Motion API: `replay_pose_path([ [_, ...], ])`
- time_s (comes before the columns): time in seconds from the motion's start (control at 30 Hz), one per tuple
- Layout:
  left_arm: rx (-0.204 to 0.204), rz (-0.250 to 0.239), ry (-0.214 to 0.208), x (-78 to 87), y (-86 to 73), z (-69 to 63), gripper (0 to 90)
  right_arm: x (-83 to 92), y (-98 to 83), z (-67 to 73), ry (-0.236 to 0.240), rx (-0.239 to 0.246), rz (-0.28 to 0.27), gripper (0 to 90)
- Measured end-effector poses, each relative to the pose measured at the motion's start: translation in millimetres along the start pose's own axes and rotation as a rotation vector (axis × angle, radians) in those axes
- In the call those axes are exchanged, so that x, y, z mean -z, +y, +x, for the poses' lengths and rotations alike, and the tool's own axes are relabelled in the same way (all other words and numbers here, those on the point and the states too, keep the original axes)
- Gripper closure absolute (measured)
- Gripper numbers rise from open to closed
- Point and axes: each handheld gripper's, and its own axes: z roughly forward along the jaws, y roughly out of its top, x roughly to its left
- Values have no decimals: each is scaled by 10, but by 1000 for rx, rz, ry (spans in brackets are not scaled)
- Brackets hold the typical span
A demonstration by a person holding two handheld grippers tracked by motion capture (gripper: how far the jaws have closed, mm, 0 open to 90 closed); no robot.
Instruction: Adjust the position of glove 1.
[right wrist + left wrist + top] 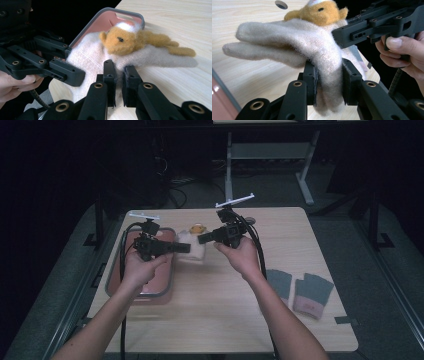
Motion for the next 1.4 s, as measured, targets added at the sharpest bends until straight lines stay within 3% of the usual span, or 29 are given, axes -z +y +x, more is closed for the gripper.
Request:
replay_pose_path([
  [0.3, 23, -17, 23, 173, 3, 109, 694, -171, 126, 68, 22, 15, 12, 831],
  [0.53, 48, -37, 37, 375, -12, 251, 694, -382, 293, 220, 35, 40, 23, 830],
  [0.9, 52, -59, 77, 663, -27, 387, 694, -611, 471, 388, 57, 70, 43, 830],
  [1.4, 77, -65, 121, 862, -104, 557, 694, -910, 579, 500, 85, 75, 73, 830],
])
